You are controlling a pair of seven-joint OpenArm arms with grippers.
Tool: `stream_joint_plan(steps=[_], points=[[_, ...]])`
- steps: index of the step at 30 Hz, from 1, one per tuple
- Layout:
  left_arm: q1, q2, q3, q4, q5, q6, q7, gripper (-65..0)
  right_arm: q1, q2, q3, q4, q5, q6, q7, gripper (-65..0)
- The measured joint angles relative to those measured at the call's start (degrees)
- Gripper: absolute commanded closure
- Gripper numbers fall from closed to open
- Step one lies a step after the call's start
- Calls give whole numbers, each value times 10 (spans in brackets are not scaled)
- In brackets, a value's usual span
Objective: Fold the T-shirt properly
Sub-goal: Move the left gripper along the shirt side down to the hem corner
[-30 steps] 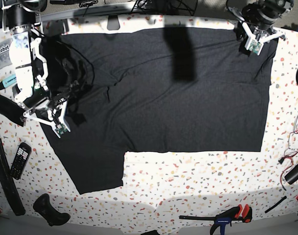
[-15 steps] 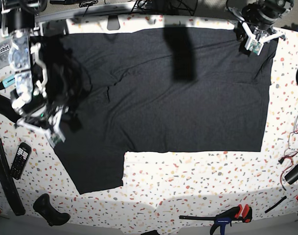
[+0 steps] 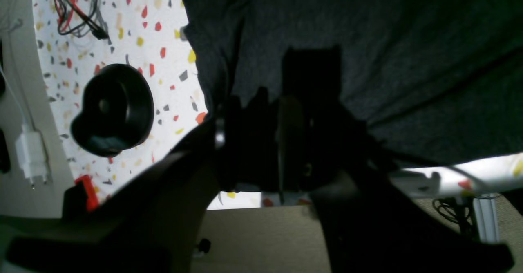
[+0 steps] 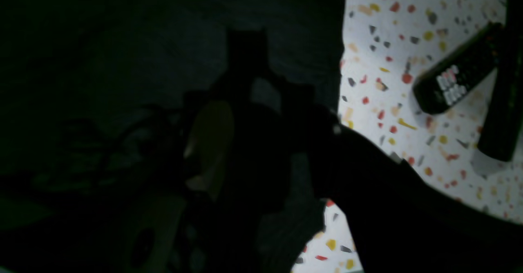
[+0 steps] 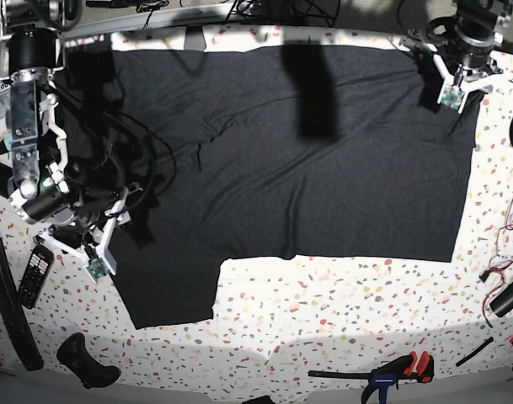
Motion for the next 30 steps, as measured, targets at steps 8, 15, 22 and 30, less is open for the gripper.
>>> stream_joint_plan(steps=[8, 15, 22, 30], points=[[-49, 0, 0, 13, 0, -36, -49, -156, 0, -14, 0, 0, 97, 34, 47, -313], [-216, -41, 2, -5, -108, -90, -71, -206, 0, -32, 0, 0, 98, 36, 75, -313], [-421, -61, 1, -217, -192, -104, -89, -238, -1, -40, 0, 0, 100, 36, 6, -313], [-671, -62, 1, -634, -330, -203, -49, -255, -1, -40, 0, 0, 100, 36, 4, -313]])
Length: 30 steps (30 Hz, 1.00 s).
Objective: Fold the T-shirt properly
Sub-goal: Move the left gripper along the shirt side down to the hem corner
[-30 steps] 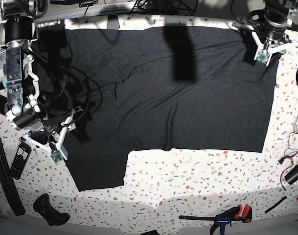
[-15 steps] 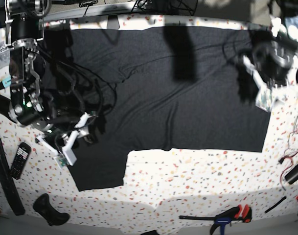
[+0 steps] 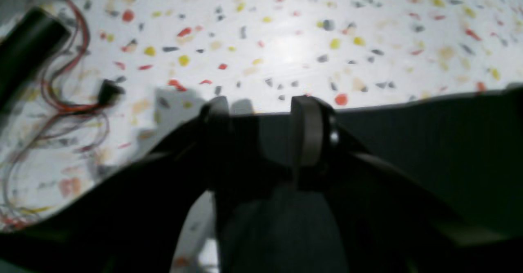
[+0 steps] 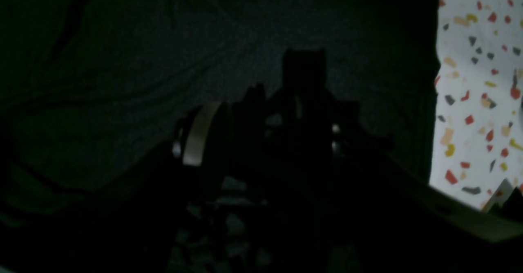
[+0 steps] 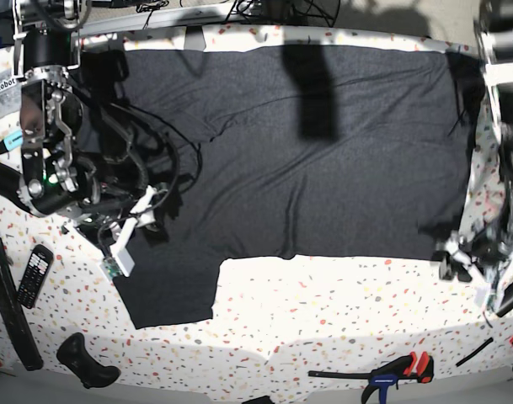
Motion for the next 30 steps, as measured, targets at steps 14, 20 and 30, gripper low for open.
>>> stream_joint_plan(steps=[14, 20, 30], points=[[-172, 0, -2, -495, -1, -66, -188, -256, 0, 0, 0, 0, 0, 1, -5, -313], [-169, -1, -2, -495, 52, -66, -233, -256, -1, 0, 0, 0, 0, 1, -11, -313], [-167, 0, -2, -495, 89, -64, -239, -256, 0, 0, 0, 0, 0, 1, -15, -313]])
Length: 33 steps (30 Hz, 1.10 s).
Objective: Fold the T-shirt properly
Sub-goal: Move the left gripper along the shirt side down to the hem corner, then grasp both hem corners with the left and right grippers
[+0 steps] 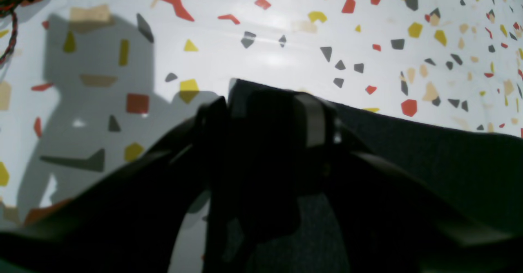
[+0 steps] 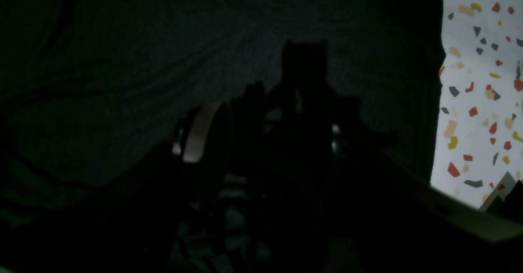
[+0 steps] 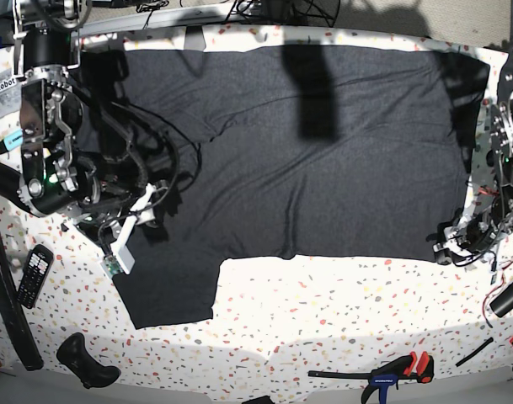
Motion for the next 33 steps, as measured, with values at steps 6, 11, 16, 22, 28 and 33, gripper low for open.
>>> stream_joint_plan(steps=[6, 11, 16, 22, 28, 33], points=[[1, 4, 0, 0, -75, -20, 56, -245, 0, 0, 0, 0, 0, 0, 0, -313], [6, 4, 0, 1, -75, -19, 61, -214, 0, 0, 0, 0, 0, 0, 0, -313], [18, 4, -1, 3, -81, -20, 47, -71, 0, 0, 0, 0, 0, 0, 12, -313], [21, 3, -1, 3, -81, -20, 45, 0, 0, 0, 0, 0, -64, 0, 60, -312], [21, 3, -1, 3, -81, -20, 45, 0, 10, -1, 0, -10, -93, -33, 137, -312], [21, 5, -1, 2, -96, -20, 47, 0, 96, -10, 0, -138, -125, -66, 119, -312]])
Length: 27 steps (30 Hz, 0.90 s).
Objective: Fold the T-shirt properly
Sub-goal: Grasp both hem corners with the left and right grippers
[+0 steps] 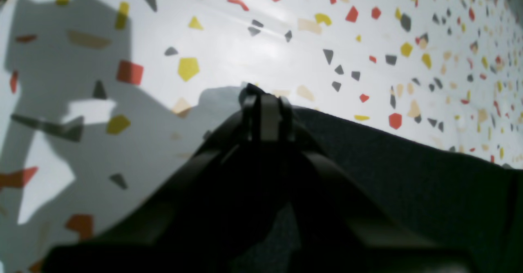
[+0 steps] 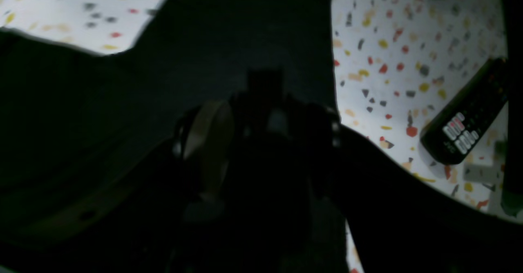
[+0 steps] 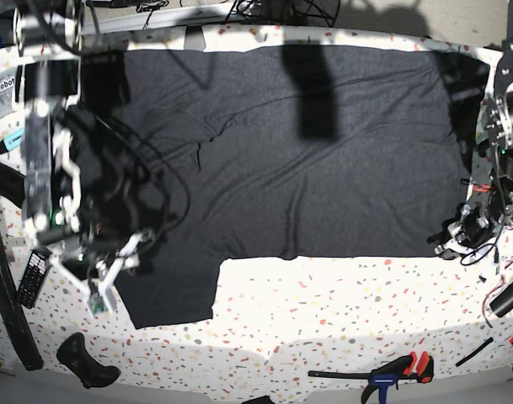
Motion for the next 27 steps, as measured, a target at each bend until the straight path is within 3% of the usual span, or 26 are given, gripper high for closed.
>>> stream_joint_plan(steps=[9, 14, 18, 22, 27], points=[[0, 0, 0, 0, 1, -1, 0, 0, 180, 0, 1, -348, 21, -3, -2, -312], [0, 0, 0, 0, 1, -1, 0, 0, 231, 1, 1, -512, 19, 72, -2, -312], [0, 0, 0, 0, 2, -1, 0, 0, 233, 2, 3, -558, 19, 115, 13, -338], [0, 0, 0, 0, 2, -1, 0, 0, 234, 1, 3, -560, 20, 127, 13, -393], [0, 0, 0, 0, 2, -1, 0, 0, 245, 1, 3, -562, 18, 129, 13, -395]])
